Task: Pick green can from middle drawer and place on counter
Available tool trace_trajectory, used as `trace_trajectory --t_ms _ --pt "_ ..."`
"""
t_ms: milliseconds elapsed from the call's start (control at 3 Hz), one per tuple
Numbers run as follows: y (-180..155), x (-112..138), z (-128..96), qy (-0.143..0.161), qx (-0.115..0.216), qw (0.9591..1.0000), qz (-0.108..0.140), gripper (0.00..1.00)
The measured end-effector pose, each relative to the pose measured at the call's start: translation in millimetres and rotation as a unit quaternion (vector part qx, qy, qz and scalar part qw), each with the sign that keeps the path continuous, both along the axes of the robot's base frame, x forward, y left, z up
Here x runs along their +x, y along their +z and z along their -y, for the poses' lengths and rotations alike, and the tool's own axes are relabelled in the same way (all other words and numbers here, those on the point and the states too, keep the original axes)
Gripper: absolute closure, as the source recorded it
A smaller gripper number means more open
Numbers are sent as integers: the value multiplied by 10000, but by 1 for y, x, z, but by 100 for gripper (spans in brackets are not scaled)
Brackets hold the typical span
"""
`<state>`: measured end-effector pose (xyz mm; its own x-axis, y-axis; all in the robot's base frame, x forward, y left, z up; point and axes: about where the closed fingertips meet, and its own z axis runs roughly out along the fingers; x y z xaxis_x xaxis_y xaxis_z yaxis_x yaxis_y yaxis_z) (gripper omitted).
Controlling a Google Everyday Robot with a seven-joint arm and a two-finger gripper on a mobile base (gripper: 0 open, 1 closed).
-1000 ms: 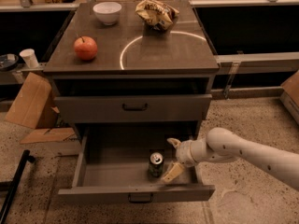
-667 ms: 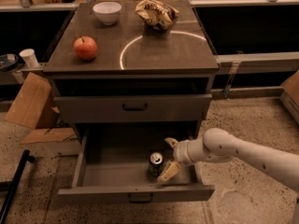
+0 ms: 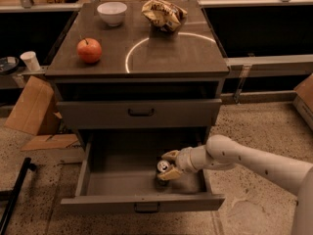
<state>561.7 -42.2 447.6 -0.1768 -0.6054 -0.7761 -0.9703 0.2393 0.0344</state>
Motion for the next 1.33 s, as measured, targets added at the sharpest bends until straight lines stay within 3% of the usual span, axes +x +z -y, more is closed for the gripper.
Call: trace_trajectory --t_ms 667,1000,1333 --pt "-22 5 -5 127 -64 9998 -104 89" --pt "4 5 1 263 158 9994 135 100" --pt "58 3 18 464 451 9967 489 100"
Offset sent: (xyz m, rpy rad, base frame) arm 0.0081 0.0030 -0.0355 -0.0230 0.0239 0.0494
